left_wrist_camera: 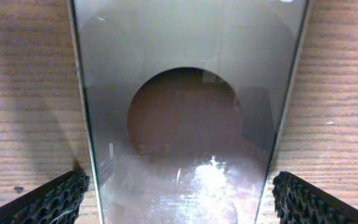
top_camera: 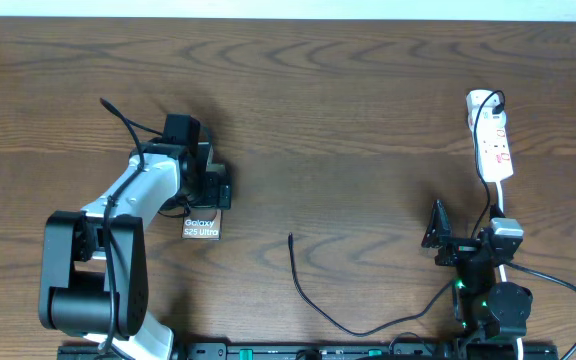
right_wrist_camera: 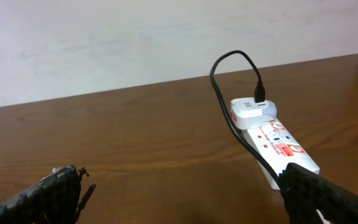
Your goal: Plug charger to phone and switch on socket
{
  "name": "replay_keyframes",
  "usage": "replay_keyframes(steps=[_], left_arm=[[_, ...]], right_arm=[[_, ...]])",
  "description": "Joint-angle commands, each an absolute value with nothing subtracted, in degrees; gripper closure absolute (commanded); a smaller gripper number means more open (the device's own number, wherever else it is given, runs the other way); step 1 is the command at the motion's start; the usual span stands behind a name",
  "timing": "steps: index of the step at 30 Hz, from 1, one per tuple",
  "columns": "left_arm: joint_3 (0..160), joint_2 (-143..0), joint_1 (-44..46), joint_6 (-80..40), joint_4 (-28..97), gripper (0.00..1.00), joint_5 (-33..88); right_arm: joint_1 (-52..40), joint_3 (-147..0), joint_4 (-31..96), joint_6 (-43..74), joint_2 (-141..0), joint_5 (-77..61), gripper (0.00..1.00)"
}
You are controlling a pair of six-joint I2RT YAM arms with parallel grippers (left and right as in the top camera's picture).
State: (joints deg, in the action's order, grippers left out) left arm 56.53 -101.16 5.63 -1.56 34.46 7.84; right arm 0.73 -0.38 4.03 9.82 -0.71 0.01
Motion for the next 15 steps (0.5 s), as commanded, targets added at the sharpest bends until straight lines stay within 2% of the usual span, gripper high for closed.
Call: replay_keyframes(steps=[1, 15], left_arm=[[53.78, -102.87, 5.61, -2.46, 35.03, 0.03, 5.76], [53.04, -102.87, 5.61, -2.42, 35.05, 0.03, 5.72]], right_arm=[[-0.10, -0.32, 4.29, 9.17, -0.38, 0.51, 0.01], [-0.10, -0.32, 4.29, 9.17, -0.38, 0.51, 0.01]])
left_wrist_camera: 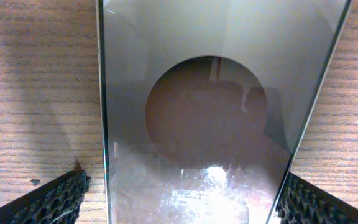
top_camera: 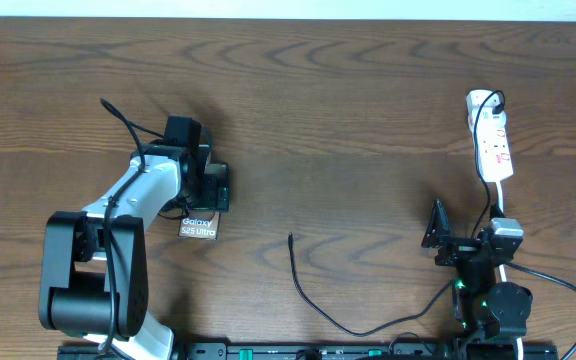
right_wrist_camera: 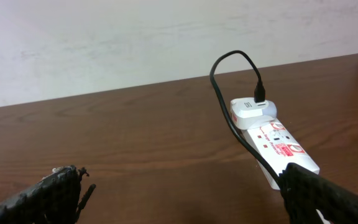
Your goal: Plug charger to phone and switch on socket
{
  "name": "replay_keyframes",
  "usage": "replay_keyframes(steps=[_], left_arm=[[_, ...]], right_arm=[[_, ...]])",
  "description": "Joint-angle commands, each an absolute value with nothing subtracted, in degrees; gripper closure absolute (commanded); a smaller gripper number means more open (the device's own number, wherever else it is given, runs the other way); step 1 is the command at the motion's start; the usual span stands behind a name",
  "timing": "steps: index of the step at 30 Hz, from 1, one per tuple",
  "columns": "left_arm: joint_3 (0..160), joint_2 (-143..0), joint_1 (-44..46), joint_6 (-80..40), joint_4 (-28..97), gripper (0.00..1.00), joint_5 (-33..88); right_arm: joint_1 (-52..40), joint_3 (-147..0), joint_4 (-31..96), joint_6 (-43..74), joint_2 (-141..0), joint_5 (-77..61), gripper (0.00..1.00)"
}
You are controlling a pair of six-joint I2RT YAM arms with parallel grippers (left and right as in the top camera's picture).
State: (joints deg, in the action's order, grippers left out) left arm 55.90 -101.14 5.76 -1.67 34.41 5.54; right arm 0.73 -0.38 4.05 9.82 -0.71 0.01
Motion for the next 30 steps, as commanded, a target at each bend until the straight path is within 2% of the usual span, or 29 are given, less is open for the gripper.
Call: replay_keyframes(steps=[1, 13, 30], left_arm=[[53.01, -102.87, 5.61, -2.42, 35.05, 0.03, 5.69], [52.93, -102.87, 8.05, 3.03, 35.03, 0.03, 5.69], [52.93, -102.87, 9.67, 2.76, 35.03, 0.03, 4.82]], right_arm=[[-0.10, -0.32, 4.29, 9.17, -0.38, 0.51, 0.01], [-0.10, -0.32, 4.29, 9.17, -0.38, 0.51, 0.01], [-0.10, -0.32, 4.29, 9.17, -0.38, 0.51, 0.01]])
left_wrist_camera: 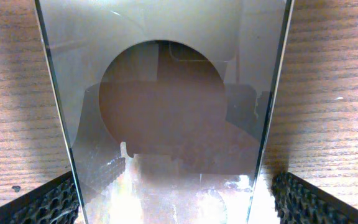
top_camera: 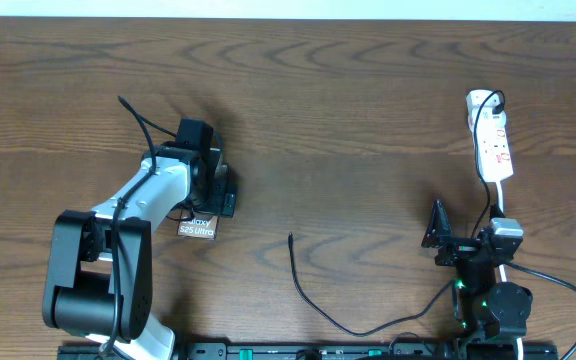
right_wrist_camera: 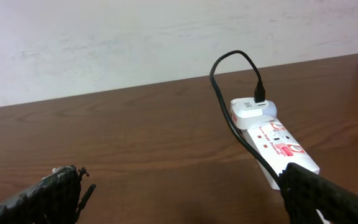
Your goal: Plug charger to phone and switch on socket
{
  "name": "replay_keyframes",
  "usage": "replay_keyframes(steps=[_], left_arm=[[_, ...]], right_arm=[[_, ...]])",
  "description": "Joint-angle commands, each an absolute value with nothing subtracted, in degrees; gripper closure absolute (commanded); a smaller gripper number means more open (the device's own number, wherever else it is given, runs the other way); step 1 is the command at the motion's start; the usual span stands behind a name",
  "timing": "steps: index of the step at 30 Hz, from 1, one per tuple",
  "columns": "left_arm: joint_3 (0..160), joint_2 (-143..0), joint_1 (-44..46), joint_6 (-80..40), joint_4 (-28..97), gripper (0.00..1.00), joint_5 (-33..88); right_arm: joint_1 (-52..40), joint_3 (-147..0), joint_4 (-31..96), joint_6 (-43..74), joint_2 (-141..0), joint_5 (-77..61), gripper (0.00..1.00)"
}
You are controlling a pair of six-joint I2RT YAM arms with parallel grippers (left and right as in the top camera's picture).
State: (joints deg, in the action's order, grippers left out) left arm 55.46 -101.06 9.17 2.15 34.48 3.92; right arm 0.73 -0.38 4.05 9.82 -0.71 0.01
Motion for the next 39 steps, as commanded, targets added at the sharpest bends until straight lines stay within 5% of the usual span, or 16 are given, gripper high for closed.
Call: replay_keyframes(steps=[1, 24, 39], left_arm=[[52.93, -102.87, 9.69, 2.79, 34.98, 0.03, 4.80], [52.93, -102.87, 9.69, 1.65, 34.39, 0.18, 3.95], [52.93, -102.87, 9.69, 1.65, 34.39, 0.92, 3.95]], right_arm=[[-0.10, -0.32, 4.29, 9.15, -0.38, 0.51, 0.01], [-0.10, -0.32, 4.29, 9.17, -0.38, 0.51, 0.01], [-0.10, -0.32, 4.29, 9.17, -0.38, 0.51, 0.01]])
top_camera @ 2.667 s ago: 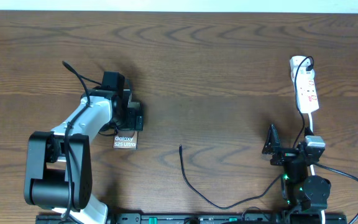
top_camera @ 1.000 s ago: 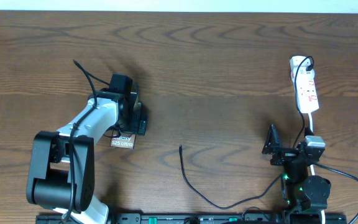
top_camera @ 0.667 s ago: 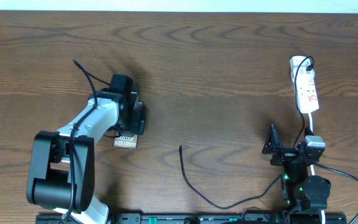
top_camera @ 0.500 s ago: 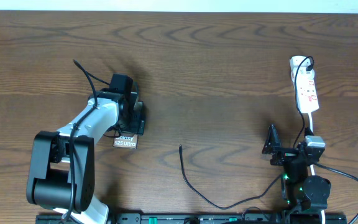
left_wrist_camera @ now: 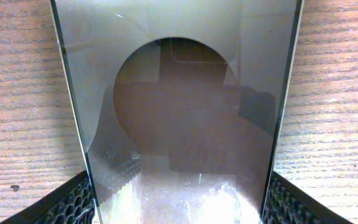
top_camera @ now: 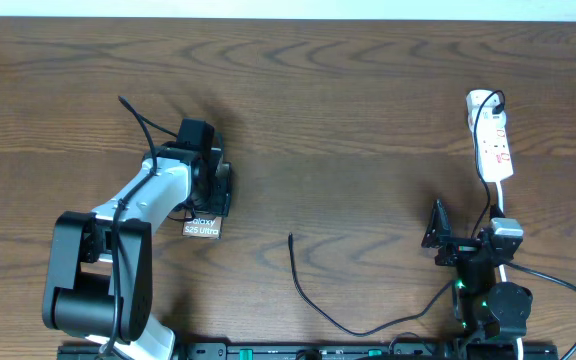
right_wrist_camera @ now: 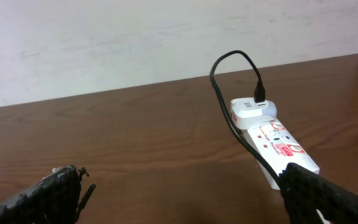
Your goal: Plug charger to phone and switch on socket
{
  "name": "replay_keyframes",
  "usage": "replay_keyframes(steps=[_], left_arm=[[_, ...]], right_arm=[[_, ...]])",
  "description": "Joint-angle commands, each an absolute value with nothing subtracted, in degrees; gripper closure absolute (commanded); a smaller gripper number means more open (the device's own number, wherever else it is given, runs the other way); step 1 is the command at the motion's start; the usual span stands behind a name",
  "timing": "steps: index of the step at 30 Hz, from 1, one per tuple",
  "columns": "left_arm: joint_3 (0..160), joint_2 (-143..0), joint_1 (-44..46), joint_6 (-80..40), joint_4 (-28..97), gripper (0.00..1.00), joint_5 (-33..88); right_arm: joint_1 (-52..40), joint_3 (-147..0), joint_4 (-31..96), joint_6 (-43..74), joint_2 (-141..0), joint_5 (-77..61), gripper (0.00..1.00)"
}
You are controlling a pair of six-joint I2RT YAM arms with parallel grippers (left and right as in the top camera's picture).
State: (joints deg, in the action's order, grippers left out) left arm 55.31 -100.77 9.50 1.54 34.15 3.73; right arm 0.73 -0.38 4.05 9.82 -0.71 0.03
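The phone (top_camera: pixel 203 226), screen up with a white "Galaxy S25 Ultra" label at its near end, lies left of centre. My left gripper (top_camera: pixel 211 190) stands over it. In the left wrist view the glassy phone (left_wrist_camera: pixel 179 93) fills the frame, and both black fingers (left_wrist_camera: pixel 73 202) press its long edges. The black charger cable (top_camera: pixel 313 300) has its free plug end at mid-table and runs right to the white adapter (right_wrist_camera: pixel 250 111) in the power strip (top_camera: pixel 492 140). My right gripper (top_camera: pixel 458 245) is open, well short of the strip (right_wrist_camera: pixel 278 146).
Dark wooden table (top_camera: pixel 368 90), with a pale wall behind its far edge (right_wrist_camera: pixel 135 37). The right arm's own cable loops near the front right edge. The left arm's body lies between the phone and the front left edge.
The left fingers have come inward from beside the phone to touch its two long edges. The phone's labelled end sits slightly further right. The right arm and the cable are unchanged.
The left gripper first stood open astride the phone. The phone then lay slightly turned under it, and after that the wrist stood a little further back and right. Now the jaws are against the phone's sides. The right gripper stayed open and still throughout.
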Motion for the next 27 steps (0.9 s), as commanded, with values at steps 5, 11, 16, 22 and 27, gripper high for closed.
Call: replay_keyframes(steps=[5, 11, 16, 22, 27], left_arm=[[52.97, -102.87, 9.69, 1.65, 33.54, 0.93, 3.99], [54.72, -102.85, 9.69, 1.65, 33.71, 0.92, 3.99], [57.60, -102.37, 9.69, 1.65, 34.46, 0.93, 3.99], [63.31, -101.27, 9.69, 1.65, 38.94, 0.93, 3.99], [66.11, -100.79, 9.69, 1.65, 40.82, 0.93, 4.01]], right_arm=[[-0.10, -0.32, 4.29, 9.17, -0.38, 0.51, 0.01], [-0.10, -0.32, 4.29, 9.15, -0.38, 0.51, 0.01], [-0.10, -0.32, 4.29, 9.17, -0.38, 0.51, 0.01], [-0.10, -0.32, 4.29, 9.17, -0.38, 0.51, 0.01], [-0.10, -0.32, 4.29, 9.17, -0.38, 0.51, 0.01]])
